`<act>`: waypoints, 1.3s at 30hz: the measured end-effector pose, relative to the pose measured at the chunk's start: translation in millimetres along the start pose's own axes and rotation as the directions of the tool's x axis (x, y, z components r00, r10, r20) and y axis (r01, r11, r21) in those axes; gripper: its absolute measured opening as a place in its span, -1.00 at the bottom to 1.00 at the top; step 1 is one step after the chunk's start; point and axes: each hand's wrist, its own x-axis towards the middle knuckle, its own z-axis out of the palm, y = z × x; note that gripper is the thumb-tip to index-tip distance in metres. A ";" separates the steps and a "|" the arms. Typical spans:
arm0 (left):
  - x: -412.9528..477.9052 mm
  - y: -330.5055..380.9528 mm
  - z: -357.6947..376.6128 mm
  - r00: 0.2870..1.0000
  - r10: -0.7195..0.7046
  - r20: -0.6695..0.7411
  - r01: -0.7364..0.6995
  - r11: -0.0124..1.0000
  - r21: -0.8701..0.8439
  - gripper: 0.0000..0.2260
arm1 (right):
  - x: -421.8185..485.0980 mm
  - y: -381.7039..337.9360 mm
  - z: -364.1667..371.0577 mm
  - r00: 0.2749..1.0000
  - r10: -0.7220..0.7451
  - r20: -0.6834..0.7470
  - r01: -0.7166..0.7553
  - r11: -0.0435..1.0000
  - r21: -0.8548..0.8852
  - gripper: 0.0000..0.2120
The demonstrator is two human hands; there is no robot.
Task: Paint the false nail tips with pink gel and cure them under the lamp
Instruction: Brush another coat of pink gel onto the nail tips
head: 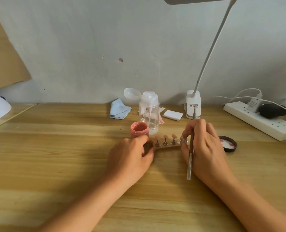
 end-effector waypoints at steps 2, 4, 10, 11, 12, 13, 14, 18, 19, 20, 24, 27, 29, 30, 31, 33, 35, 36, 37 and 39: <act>2.1 0.4 0.4 1.000 0.004 0.009 -0.004 1.000 0.021 -0.78 | -0.4 0.3 0.7 0.999 0.013 -0.052 -0.014 1.000 -0.016 -0.57; 1.7 0.3 0.7 0.999 0.052 0.003 -0.052 0.995 0.082 -0.74 | -0.9 -0.6 0.6 0.996 0.011 -0.091 -0.014 0.999 -0.033 -0.59; -7.1 -9.0 -10.2 0.977 0.138 -0.163 -0.144 0.989 -0.029 -0.80 | -3.0 -11.9 -3.7 0.997 -0.036 -0.061 0.045 0.989 0.143 -0.64; -7.9 -9.8 -11.1 0.980 0.137 -0.146 -0.154 0.981 -0.114 -0.78 | -3.2 -14.3 -3.5 0.998 -0.036 -0.047 0.044 0.985 0.167 -0.63; -8.5 -10.1 -10.6 0.982 0.152 -0.113 -0.172 0.966 -0.191 -0.74 | -3.3 -17.5 -3.0 0.999 -0.019 -0.034 0.026 0.979 0.203 -0.63; -8.8 -9.2 -9.1 0.981 0.177 -0.078 -0.191 0.946 -0.260 -0.71 | -3.6 -20.8 -2.0 1.000 0.003 -0.024 0.003 0.969 0.249 -0.63; -8.8 -8.1 -7.4 0.979 0.199 -0.048 -0.203 0.924 -0.325 -0.69 | -4.4 -24.2 -0.7 1.000 0.023 -0.013 -0.019 0.957 0.290 -0.62; -9.5 -7.3 -3.0 0.979 0.201 0.036 -0.160 0.866 -0.474 -0.71 | -9.8 -34.3 6.0 0.993 0.077 0.085 -0.103 0.925 0.367 -0.62; -9.2 -8.6 -2.2 0.981 0.184 0.065 -0.130 0.863 -0.488 -0.73 | -11.2 -34.5 6.2 0.992 0.078 0.097 -0.108 0.928 0.357 -0.61; -8.5 -9.9 -1.6 0.982 0.165 0.092 -0.096 0.857 -0.506 -0.75 | -11.6 -35.1 5.8 0.991 0.081 0.106 -0.114 0.931 0.348 -0.61; -5.5 -10.8 -3.0 0.981 0.138 0.137 -0.026 0.793 -0.608 -0.78 | -10.5 -41.5 0.7 0.988 0.066 0.138 -0.110 0.935 0.338 -0.62; -3.7 -13.3 -6.5 0.980 0.148 0.136 -0.030 0.776 -0.630 -0.81 | -11.7 -47.9 -5.1 0.986 0.062 0.155 -0.115 0.926 0.360 -0.72; -1.9 -17.9 -7.9 0.978 0.144 0.150 -0.022 0.790 -0.613 -0.86 | -11.1 -51.8 -10.0 0.987 0.063 0.148 -0.113 0.927 0.357 -0.86; -0.9 -21.2 -7.7 0.981 0.128 0.148 -0.016 0.808 -0.590 -0.87 | -9.1 -53.7 -12.1 0.987 0.077 0.140 -0.123 0.925 0.359 -0.84; 0.2 -24.5 -7.6 0.984 0.109 0.141 -0.012 0.830 -0.558 -0.86 | -6.9 -54.6 -13.8 0.986 0.110 0.127 -0.150 0.914 0.376 -0.78; 1.0 -28.8 -7.0 0.986 0.084 0.141 -0.002 0.865 -0.502 -0.84 | -0.5 -56.2 -16.3 0.967 0.215 0.137 -0.254 0.845 0.471 -0.72; 0.9 -30.8 -4.4 0.984 0.088 0.154 -0.011 0.896 -0.443 -0.87 | 10.4 -59.5 -17.2 0.953 0.256 0.163 -0.304 0.796 0.524 -0.78; 0.7 -31.1 -2.9 0.982 0.093 0.163 -0.022 0.919 -0.393 -0.88 | 18.3 -62.0 -16.9 0.952 0.250 0.176 -0.306 0.797 0.520 -0.78; 0.8 -31.2 -1.1 0.980 0.099 0.172 -0.032 0.935 -0.354 -0.89 | 27.6 -63.9 -16.0 0.950 0.243 0.196 -0.311 0.801 0.512 -0.77; 1.2 -30.8 3.3 0.972 0.147 0.182 -0.064 0.916 -0.397 -0.88 | 49.2 -64.8 -12.3 0.930 0.273 0.246 -0.363 0.784 0.504 -0.80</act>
